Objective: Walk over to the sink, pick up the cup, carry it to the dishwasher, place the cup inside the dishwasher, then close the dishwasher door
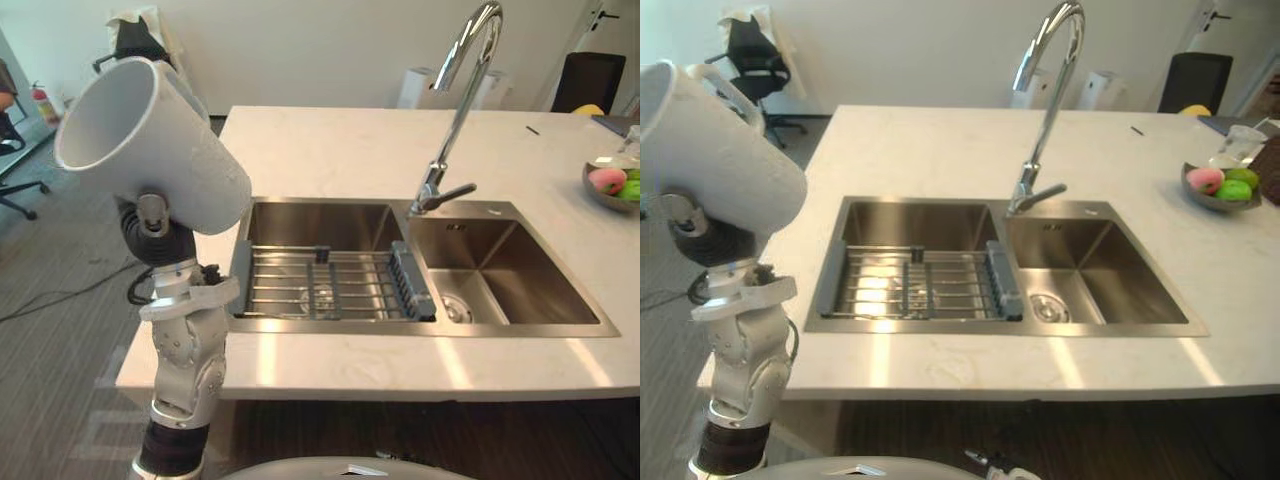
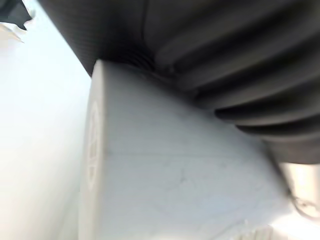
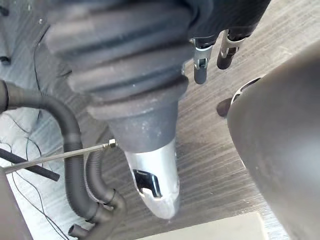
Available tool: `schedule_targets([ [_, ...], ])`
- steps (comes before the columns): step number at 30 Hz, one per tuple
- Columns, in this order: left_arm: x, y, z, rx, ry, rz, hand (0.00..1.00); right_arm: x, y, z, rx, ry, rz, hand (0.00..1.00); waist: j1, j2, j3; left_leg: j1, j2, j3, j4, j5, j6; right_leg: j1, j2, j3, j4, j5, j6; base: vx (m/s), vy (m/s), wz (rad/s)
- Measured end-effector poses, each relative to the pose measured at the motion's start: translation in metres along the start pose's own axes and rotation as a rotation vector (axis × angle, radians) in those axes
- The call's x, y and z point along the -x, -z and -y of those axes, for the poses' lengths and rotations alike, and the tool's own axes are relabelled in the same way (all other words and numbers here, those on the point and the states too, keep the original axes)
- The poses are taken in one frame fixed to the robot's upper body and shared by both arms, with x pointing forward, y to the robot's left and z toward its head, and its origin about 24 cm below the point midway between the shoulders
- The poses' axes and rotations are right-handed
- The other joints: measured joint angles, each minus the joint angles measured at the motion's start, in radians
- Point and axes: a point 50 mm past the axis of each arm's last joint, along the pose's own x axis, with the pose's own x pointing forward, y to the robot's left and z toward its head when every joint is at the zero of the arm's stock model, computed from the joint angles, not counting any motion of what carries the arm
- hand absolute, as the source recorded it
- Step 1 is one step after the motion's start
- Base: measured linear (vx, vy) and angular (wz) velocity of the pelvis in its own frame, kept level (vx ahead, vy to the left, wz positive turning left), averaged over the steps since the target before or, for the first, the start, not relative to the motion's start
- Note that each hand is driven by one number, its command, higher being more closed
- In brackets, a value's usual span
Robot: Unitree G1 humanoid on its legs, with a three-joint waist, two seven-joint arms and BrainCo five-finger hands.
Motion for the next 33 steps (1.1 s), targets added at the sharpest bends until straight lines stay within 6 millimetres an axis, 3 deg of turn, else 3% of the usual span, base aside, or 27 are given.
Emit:
schedule_targets([
  [3, 0.01, 0.014, -0.014, -0.045, -0.055, -0.08, 1.0, 0.0, 0.001, 0.003, -0.026, 0.014, 0.006, 0.0, 0.001, 0.01, -0.01, -0.007, 0.003, -0.016, 0.0, 0.003, -0.006, 0.008, -0.001, -0.04, 0.003, 0.0, 0.002, 0.1, -0.031, 0.21],
  [7, 0.018, 0.014, -0.043, -0.127, -0.16, -0.119, 1.0, -0.002, 0.001, 0.011, -0.035, 0.05, -0.009, 0.0, 0.019, 0.014, -0.008, -0.011, -0.004, -0.035, 0.007, 0.016, -0.022, 0.043, -0.004, -0.083, 0.004, -0.004, 0.003, 0.08, -0.01, 0.47],
  [10, 0.019, 0.006, -0.06, -0.194, -0.211, -0.108, 1.0, -0.004, -0.004, 0.008, 0.025, 0.039, -0.018, 0.0, 0.062, -0.001, 0.053, -0.093, -0.011, -0.109, 0.233, -0.062, -0.031, 0.077, -0.026, -0.137, 0.065, -0.053, 0.006, -0.01, -0.02, 0.76],
  [12, 0.025, -0.006, -0.072, -0.244, -0.271, -0.096, 1.0, -0.005, -0.02, 0.009, 0.123, 0.03, 0.002, 0.0, 0.09, 0.029, 0.132, -0.23, -0.007, -0.178, 0.502, -0.103, -0.052, 0.094, -0.018, -0.191, 0.103, -0.084, 0.004, -0.14, -0.02, 0.9],
  [15, 0.036, -0.015, -0.083, -0.296, -0.318, -0.106, 1.0, -0.005, -0.027, 0.02, 0.132, 0.046, 0.006, 0.0, 0.113, 0.079, 0.178, -0.302, -0.006, -0.203, 0.573, -0.088, -0.084, 0.107, 0.003, -0.279, 0.102, -0.091, -0.001, -0.18, -0.008, 1.13],
  [16, 0.039, -0.017, -0.086, -0.309, -0.324, -0.113, 1.0, -0.005, -0.028, 0.024, 0.133, 0.058, 0.007, 0.0, 0.121, 0.077, 0.183, -0.305, -0.026, -0.184, 0.496, -0.038, -0.141, 0.099, -0.007, -0.344, 0.105, -0.099, -0.016, -0.23, -0.027, 1.63],
  [17, 0.04, -0.018, -0.085, -0.302, -0.309, -0.116, 1.0, -0.005, -0.021, 0.031, 0.115, 0.081, -0.021, 0.0, 0.134, 0.055, 0.179, -0.297, -0.002, -0.047, 0.456, -0.057, -0.062, 0.069, -0.041, -0.428, 0.104, -0.093, -0.027, -0.24, -0.024, 1.69],
  [18, 0.039, -0.02, -0.083, -0.298, -0.294, -0.107, 1.0, -0.004, -0.021, 0.033, 0.104, 0.09, -0.021, 0.0, 0.143, 0.061, 0.184, -0.3, 0.036, 0.053, 0.528, -0.112, 0.022, 0.065, -0.045, -0.466, 0.11, -0.093, -0.03, -0.25, -0.01, 1.6],
  [19, 0.036, -0.023, -0.079, -0.293, -0.262, -0.089, 1.0, -0.004, -0.022, 0.038, 0.103, 0.107, -0.023, 0.0, 0.152, 0.067, 0.184, -0.277, 0.116, 0.218, 0.678, -0.181, 0.105, 0.062, -0.061, -0.521, 0.129, -0.094, -0.031, -0.16, -0.02, 1.5],
  [20, 0.035, -0.025, -0.077, -0.289, -0.238, -0.079, 1.0, -0.003, -0.021, 0.04, 0.103, 0.113, -0.023, 0.0, 0.149, 0.069, 0.182, -0.232, 0.194, 0.322, 0.796, -0.208, 0.113, 0.067, -0.088, -0.58, 0.156, -0.094, -0.031, -0.12, -0.01, 1.55],
  [22, 0.034, -0.025, -0.07, -0.272, -0.2, -0.08, 1.0, -0.002, -0.022, 0.044, 0.104, 0.121, -0.014, 0.0, 0.121, 0.077, 0.173, -0.179, 0.288, 0.362, 0.893, -0.194, 0.101, 0.07, -0.128, -0.67, 0.205, -0.103, -0.018, -0.06, 0.067, 1.72],
  [23, 0.035, -0.023, -0.065, -0.251, -0.165, -0.094, 1.0, 0.001, -0.023, 0.054, 0.109, 0.142, -0.004, 0.0, 0.102, 0.111, 0.151, -0.153, 0.378, 0.378, 0.88, -0.079, 0.109, 0.073, -0.148, -0.749, 0.268, -0.125, -0.009, -0.05, 0.143, 2.16],
  [24, 0.035, -0.018, -0.061, -0.233, -0.146, -0.114, 1.0, 0.003, -0.023, 0.056, 0.109, 0.147, 0.003, 0.0, 0.092, 0.118, 0.148, -0.167, 0.36, 0.401, 0.869, -0.082, 0.112, 0.073, -0.191, -0.774, 0.313, -0.132, 0.0, -0.05, 0.177, 2.49],
  [25, 0.036, -0.013, -0.057, -0.203, -0.134, -0.134, 1.0, 0.003, -0.015, 0.056, 0.097, 0.142, -0.023, 0.0, 0.07, 0.103, 0.139, -0.163, 0.323, 0.442, 0.801, -0.082, 0.164, 0.059, -0.21, -0.78, 0.318, -0.153, -0.011, -0.15, 0.148, 2.36],
  [26, 0.034, -0.014, -0.057, -0.19, -0.132, -0.122, 1.0, 0.0, -0.013, 0.045, 0.087, 0.111, -0.041, 0.0, 0.061, 0.086, 0.136, -0.145, 0.261, 0.444, 0.65, -0.116, 0.164, 0.045, -0.109, -0.787, 0.111, -0.135, -0.021, -0.22, 0.084, 2.47],
  [27, 0.026, -0.015, -0.055, -0.176, -0.112, -0.087, 1.0, -0.001, -0.013, 0.037, 0.084, 0.09, -0.044, 0.0, 0.05, 0.08, 0.134, -0.141, 0.261, 0.502, 0.618, -0.148, 0.152, 0.058, -0.055, -0.787, -0.015, -0.026, -0.06, -0.25, 0.01, 2.12],
  [28, 0.024, -0.014, -0.052, -0.161, -0.1, -0.075, 1.0, -0.001, -0.014, 0.037, 0.088, 0.089, -0.044, 0.0, 0.041, 0.078, 0.137, -0.136, 0.261, 0.535, 0.596, -0.163, 0.122, 0.072, -0.052, -0.839, -0.028, 0.04, -0.019, -0.22, 0.047, 1.98],
  [29, 0.025, -0.003, -0.045, -0.111, -0.088, -0.105, 1.0, 0.001, -0.013, 0.041, 0.094, 0.102, -0.068, 0.0, 0.038, 0.1, 0.137, -0.104, 0.219, 0.542, 0.474, -0.183, 0.065, 0.083, -0.07, -0.916, 0.03, 0.026, 0.008, -0.18, 0.15, 1.89],
  [30, 0.032, 0.005, -0.041, -0.089, -0.074, -0.153, 1.0, 0.001, -0.01, 0.042, 0.079, 0.101, -0.078, 0.0, 0.032, 0.102, 0.137, -0.061, 0.155, 0.523, 0.33, -0.149, 0.025, 0.094, -0.123, -0.977, 0.131, -0.014, 0.007, -0.14, 0.254, 1.78],
  [33, 0.04, 0.01, -0.031, -0.057, -0.029, -0.194, 1.0, 0.002, -0.014, 0.039, 0.088, 0.088, -0.08, 0.0, 0.039, 0.094, 0.127, -0.003, 0.08, 0.418, 0.135, -0.103, 0.009, 0.124, -0.197, -1.056, 0.293, -0.06, -0.016, -0.04, 0.167, 1.18],
])
